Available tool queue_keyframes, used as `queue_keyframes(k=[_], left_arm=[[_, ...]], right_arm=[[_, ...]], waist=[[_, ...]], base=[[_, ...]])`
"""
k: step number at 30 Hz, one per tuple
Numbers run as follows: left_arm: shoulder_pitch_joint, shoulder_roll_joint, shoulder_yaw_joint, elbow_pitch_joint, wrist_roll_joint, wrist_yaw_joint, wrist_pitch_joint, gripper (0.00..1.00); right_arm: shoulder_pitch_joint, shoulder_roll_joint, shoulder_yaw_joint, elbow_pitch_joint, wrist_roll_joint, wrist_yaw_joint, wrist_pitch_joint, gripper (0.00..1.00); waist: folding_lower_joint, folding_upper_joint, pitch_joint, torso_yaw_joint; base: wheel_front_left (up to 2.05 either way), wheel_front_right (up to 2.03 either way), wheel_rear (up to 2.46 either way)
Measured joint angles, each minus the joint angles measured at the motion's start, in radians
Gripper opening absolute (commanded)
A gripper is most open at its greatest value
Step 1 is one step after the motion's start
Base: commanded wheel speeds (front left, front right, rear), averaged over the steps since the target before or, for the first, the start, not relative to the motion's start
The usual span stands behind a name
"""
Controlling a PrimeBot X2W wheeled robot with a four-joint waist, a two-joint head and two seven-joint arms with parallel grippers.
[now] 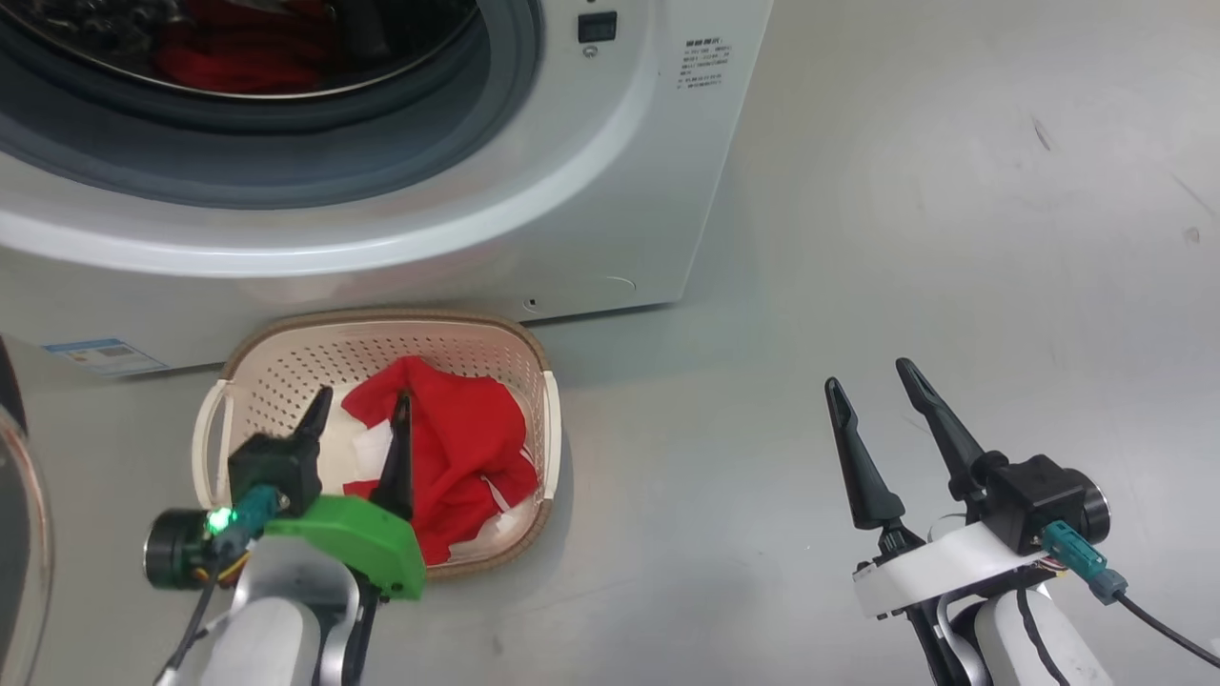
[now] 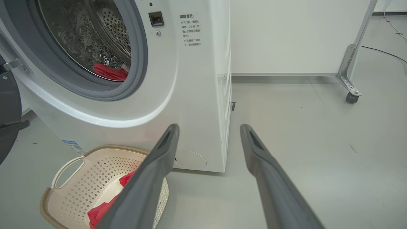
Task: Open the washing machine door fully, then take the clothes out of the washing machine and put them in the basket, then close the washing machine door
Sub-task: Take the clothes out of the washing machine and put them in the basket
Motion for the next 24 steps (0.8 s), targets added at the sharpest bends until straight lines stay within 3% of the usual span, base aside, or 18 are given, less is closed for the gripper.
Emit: queue_keyframes(k=[9, 24], left_arm=[[-0.255, 0.019, 0.015, 0.057, -0.033, -0.03, 0.128, 1.0], [-0.626, 0.229, 0.107, 0.125, -0.012, -0.066, 0.342, 1.0]], right_arm=[[-0.063, 0.0, 0.016, -0.01, 0.018, 0.003, 0.0, 1.0], [-0.166, 0.0, 0.06, -0.005, 0.112, 0.002, 0.0, 1.0]], waist=[[0.0, 0.0, 0.124, -0.048], [0.0, 0.0, 0.271, -0.144]], base=[[0.0, 0.0, 0.0], [0.0, 0.0, 0.0]])
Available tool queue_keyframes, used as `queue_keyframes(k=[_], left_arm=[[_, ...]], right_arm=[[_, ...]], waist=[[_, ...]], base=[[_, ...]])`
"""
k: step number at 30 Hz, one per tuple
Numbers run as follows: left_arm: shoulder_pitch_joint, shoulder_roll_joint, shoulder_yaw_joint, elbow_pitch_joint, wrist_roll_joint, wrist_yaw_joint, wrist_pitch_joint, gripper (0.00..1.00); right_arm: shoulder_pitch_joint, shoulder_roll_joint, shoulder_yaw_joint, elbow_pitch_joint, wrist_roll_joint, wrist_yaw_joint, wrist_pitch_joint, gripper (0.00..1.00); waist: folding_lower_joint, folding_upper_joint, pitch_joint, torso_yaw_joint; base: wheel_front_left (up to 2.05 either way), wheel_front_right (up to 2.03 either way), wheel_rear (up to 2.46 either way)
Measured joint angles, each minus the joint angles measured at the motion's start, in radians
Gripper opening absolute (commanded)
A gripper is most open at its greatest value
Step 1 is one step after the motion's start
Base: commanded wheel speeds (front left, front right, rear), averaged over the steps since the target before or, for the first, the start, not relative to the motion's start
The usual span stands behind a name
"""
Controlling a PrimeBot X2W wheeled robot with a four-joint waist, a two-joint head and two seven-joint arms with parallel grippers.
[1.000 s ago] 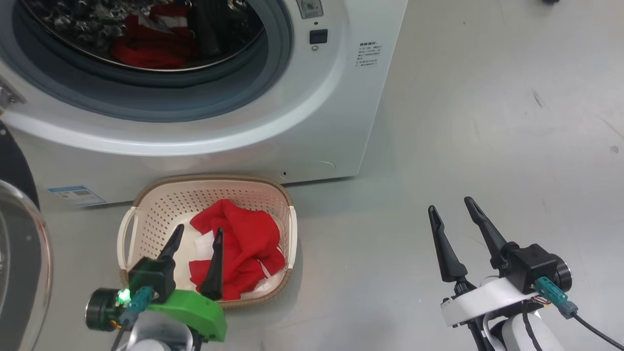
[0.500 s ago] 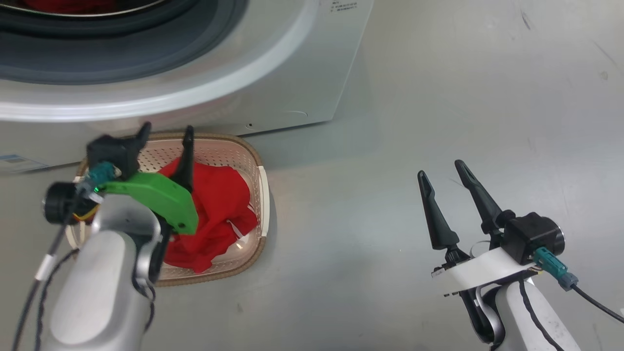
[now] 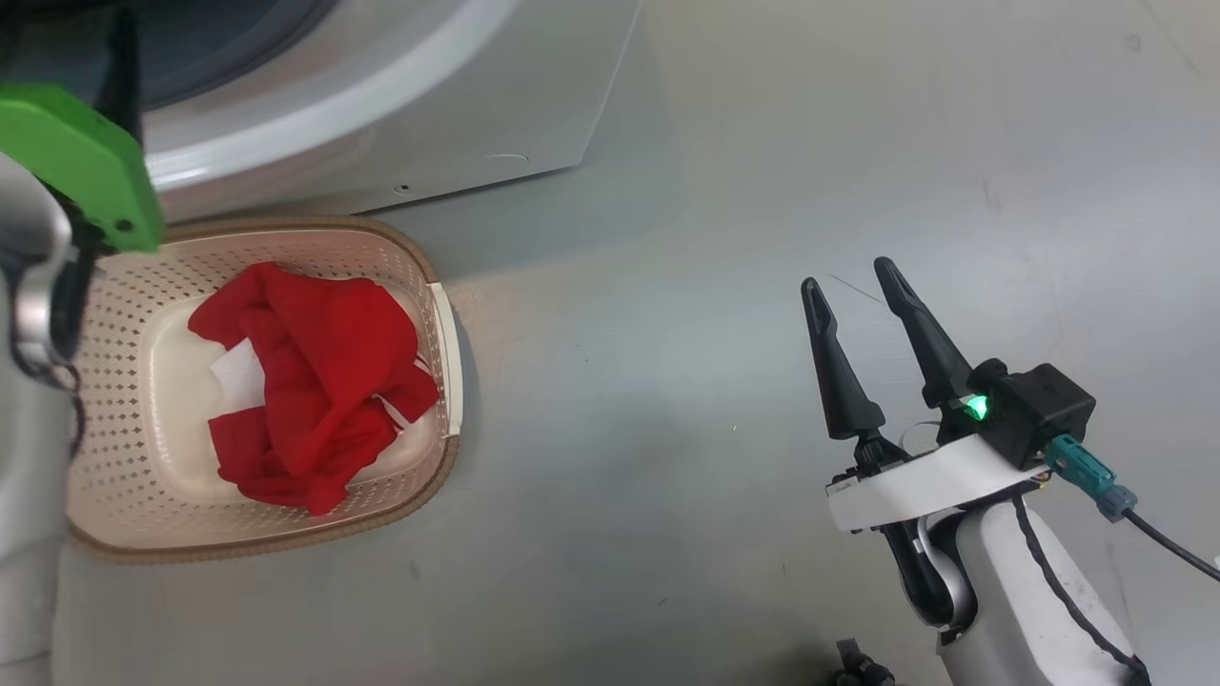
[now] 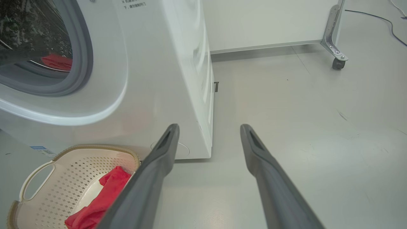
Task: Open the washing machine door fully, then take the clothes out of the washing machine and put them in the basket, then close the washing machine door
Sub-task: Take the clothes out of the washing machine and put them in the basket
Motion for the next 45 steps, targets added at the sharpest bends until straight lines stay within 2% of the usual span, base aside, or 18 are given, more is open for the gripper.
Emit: queue_keyframes(k=[3, 16, 29, 38, 39, 40, 41, 42, 43, 45], left_arm=[[-0.062, 0.046, 0.011, 0.005, 0.025, -0.005, 0.023, 1.0], [-0.291, 0.143, 0.065, 0.073, 0.039, -0.01, 0.133, 1.0], [-0.369, 0.253, 0.059, 0.169, 0.069, -0.035, 0.292, 1.0], [-0.385, 0.279, 0.046, 0.23, 0.097, -0.042, 0.376, 1.0], [-0.389, 0.281, 0.046, 0.232, 0.102, -0.041, 0.381, 0.96], [-0.394, 0.281, 0.045, 0.235, 0.103, -0.041, 0.39, 0.58], [-0.397, 0.281, 0.041, 0.236, 0.104, -0.041, 0.394, 0.47], [-0.399, 0.281, 0.038, 0.238, 0.104, -0.041, 0.396, 0.3], [-0.4, 0.281, 0.036, 0.239, 0.104, -0.041, 0.396, 0.04], [-0.403, 0.281, 0.031, 0.24, 0.104, -0.041, 0.396, 0.0]], right_arm=[[-0.012, 0.0, 0.012, -0.005, 0.024, -0.003, 0.0, 1.0], [-0.075, 0.0, 0.052, -0.02, 0.067, -0.011, 0.0, 1.0], [-0.126, 0.0, 0.09, -0.022, 0.113, -0.02, 0.0, 1.0], [-0.137, 0.0, 0.091, -0.02, 0.122, -0.03, 0.0, 1.0], [-0.141, 0.001, 0.091, -0.02, 0.124, -0.03, 0.0, 1.0], [-0.146, 0.001, 0.091, -0.02, 0.125, -0.03, 0.0, 1.0], [-0.148, 0.0, 0.091, -0.02, 0.125, -0.03, 0.0, 1.0], [-0.149, 0.0, 0.092, -0.02, 0.127, -0.03, 0.0, 1.0], [-0.15, 0.0, 0.093, -0.02, 0.127, -0.03, 0.0, 1.0], [-0.15, 0.0, 0.095, -0.02, 0.128, -0.03, 0.0, 1.0]], waist=[[0.0, 0.0, 0.018, -0.014], [0.0, 0.0, 0.102, -0.067], [0.0, 0.0, 0.164, -0.126], [0.0001, -0.0001, 0.184, -0.15], [0.0001, 0.0, 0.185, -0.151], [0.0, 0.0, 0.185, -0.151], [0.0001, -0.0001, 0.185, -0.151], [0.0, 0.0, 0.185, -0.151], [0.0001, 0.0, 0.185, -0.151], [0.0001, 0.0, 0.185, -0.151]], base=[[0.0, 0.0, 0.0], [0.0, 0.0, 0.0], [0.0, 0.0, 0.0], [0.0, 0.0, 0.0], [0.0, 0.0, 0.0], [0.0, 0.0, 0.0], [0.0, 0.0, 0.0], [0.0, 0.0, 0.0], [0.0, 0.0, 0.0], [0.0, 0.0, 0.0]])
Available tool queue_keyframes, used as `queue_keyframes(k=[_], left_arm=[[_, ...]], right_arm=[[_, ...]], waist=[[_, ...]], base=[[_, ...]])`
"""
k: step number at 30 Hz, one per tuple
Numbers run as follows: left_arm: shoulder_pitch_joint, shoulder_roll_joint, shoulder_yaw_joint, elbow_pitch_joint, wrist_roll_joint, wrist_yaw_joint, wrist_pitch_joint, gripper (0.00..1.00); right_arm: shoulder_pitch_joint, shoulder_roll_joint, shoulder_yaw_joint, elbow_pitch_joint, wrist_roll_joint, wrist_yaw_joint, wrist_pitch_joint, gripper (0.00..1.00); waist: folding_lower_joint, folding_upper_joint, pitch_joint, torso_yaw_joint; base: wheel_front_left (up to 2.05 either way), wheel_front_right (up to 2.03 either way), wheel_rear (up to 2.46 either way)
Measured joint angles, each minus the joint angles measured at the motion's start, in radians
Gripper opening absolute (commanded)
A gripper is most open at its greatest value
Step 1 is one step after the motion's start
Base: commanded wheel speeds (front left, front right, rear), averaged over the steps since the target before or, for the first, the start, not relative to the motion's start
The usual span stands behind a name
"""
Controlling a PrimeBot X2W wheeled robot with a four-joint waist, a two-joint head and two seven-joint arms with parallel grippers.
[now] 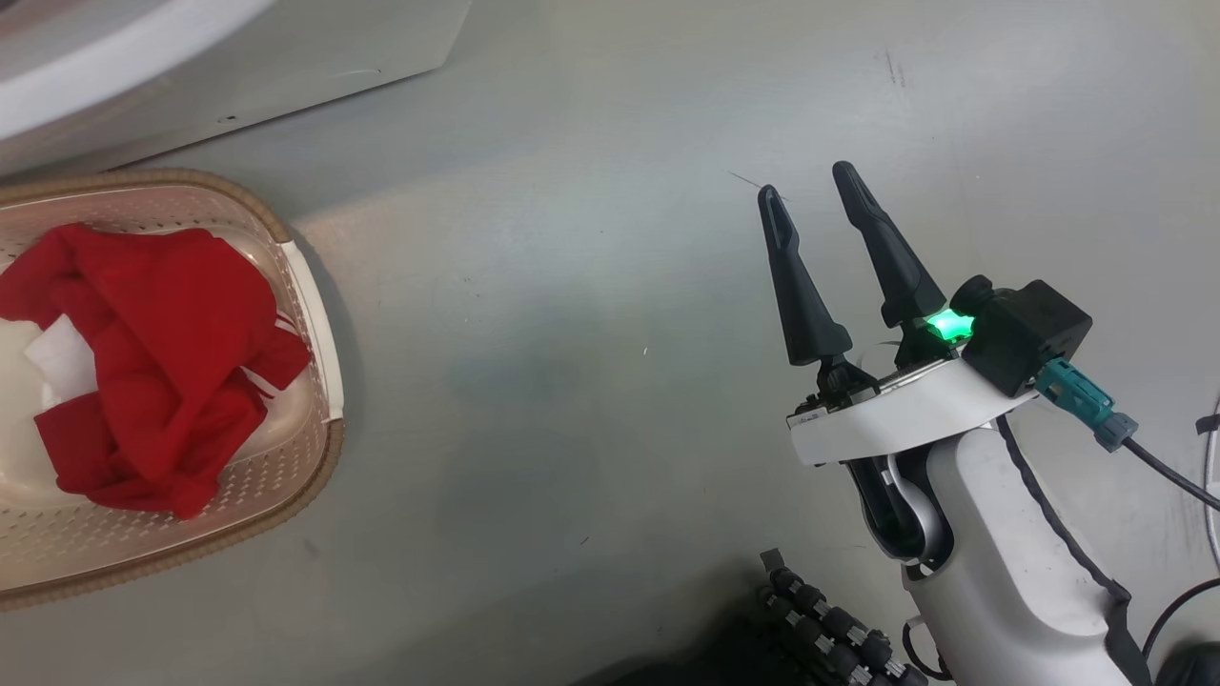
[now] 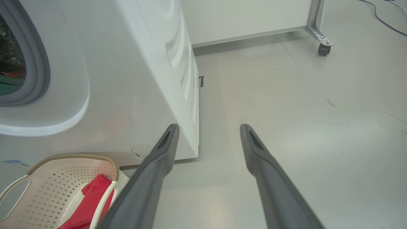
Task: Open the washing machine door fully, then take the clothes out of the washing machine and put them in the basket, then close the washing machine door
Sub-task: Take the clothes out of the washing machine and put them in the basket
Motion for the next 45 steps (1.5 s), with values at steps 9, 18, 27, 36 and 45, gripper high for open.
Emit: queue_keyframes(k=[9, 18, 27, 36, 45], left_arm=[[-0.01, -0.015, -0.008, 0.008, 0.006, 0.0, -0.04, 0.0], [-0.008, -0.054, -0.007, 0.016, -0.006, -0.001, -0.125, 0.0], [0.037, -0.112, 0.009, 0.013, -0.038, 0.0, -0.257, 0.0], [0.116, -0.167, 0.049, -0.023, -0.082, 0.007, -0.426, 0.0], [0.25, -0.239, 0.087, -0.089, -0.119, 0.026, -0.641, 0.0]], right_arm=[[-0.003, 0.0, 0.004, 0.011, 0.0, 0.0, 0.0, 1.0], [-0.003, 0.0, -0.005, 0.02, -0.011, 0.0, 0.0, 1.0], [-0.002, 0.0, -0.018, 0.028, -0.04, 0.0, 0.0, 1.0], [0.0, -0.001, -0.035, 0.039, -0.068, 0.0, 0.0, 1.0], [0.012, -0.002, -0.058, 0.057, -0.101, 0.0, 0.0, 1.0]], waist=[[0.0, 0.0, -0.01, 0.004], [0.0, 0.0, -0.04, 0.021], [-0.0001, 0.0, -0.074, 0.051], [-0.0001, 0.0, -0.112, 0.087], [-0.0001, 0.0, -0.174, 0.121]], base=[[0.0, 0.0, 0.0], [0.0, 0.0, 0.0], [0.0, 0.0, 0.0], [0.0, 0.0, 0.0], [0.0, 0.0, 0.0]])
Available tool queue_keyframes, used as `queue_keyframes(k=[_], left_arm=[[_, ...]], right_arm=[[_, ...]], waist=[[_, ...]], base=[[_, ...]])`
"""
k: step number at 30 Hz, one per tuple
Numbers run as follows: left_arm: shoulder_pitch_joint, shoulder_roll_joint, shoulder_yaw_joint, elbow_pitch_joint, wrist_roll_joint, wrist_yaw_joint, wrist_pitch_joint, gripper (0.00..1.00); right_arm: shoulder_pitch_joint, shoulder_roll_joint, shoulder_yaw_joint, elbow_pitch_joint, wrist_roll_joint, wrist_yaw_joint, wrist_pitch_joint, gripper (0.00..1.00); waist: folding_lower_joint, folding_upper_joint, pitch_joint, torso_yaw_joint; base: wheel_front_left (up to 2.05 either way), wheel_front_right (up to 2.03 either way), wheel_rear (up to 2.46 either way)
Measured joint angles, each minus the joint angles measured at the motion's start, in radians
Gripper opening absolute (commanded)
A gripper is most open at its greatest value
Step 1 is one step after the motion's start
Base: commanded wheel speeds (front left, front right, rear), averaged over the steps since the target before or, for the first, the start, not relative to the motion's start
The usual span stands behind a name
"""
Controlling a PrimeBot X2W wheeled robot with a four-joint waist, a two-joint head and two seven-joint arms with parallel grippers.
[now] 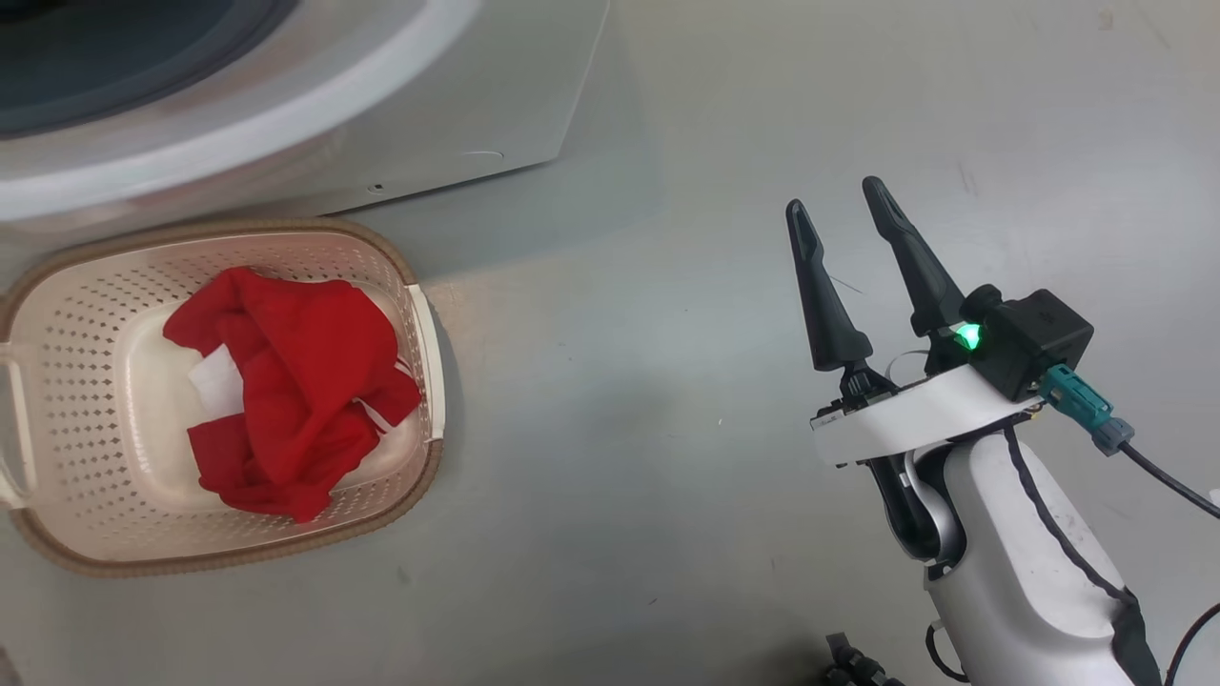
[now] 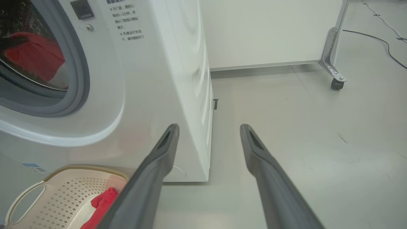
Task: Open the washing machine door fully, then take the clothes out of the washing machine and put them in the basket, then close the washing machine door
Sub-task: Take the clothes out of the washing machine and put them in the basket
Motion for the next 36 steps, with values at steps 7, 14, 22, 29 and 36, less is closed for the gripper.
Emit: queue_keyframes(k=[7, 14, 22, 29, 36], left_arm=[[0.106, -0.053, 0.007, -0.052, -0.011, 0.01, -0.124, 0.0], [0.213, -0.096, 0.001, -0.098, -0.012, 0.019, -0.212, 0.0], [0.338, -0.136, -0.032, -0.138, 0.001, 0.036, -0.272, 0.0], [0.422, -0.158, -0.053, -0.179, 0.011, 0.048, -0.302, 0.0], [0.522, -0.172, -0.068, -0.229, 0.025, 0.061, -0.306, 0.0]], right_arm=[[0.042, 0.0, -0.02, 0.023, -0.018, 0.0, 0.0, 1.0], [0.08, -0.001, -0.035, 0.033, -0.037, 0.0, 0.0, 1.0], [0.123, -0.019, -0.046, 0.051, -0.067, 0.001, 0.0, 1.0], [0.168, -0.02, -0.056, 0.057, -0.069, 0.0, 0.0, 1.0], [0.221, -0.035, -0.059, 0.066, -0.088, -0.001, 0.0, 1.0]], waist=[[0.0, 0.0, -0.06, 0.028], [0.0, 0.0, -0.126, 0.061], [0.0, 0.0, -0.21, 0.097], [0.0, 0.0, -0.276, 0.123], [0.0, 0.0, -0.355, 0.149]], base=[[0.0, 0.0, 0.0], [0.0, 0.0, 0.0], [0.0, 0.0, 0.0], [0.0, 0.0, 0.0], [0.0, 0.0, 0.0]])
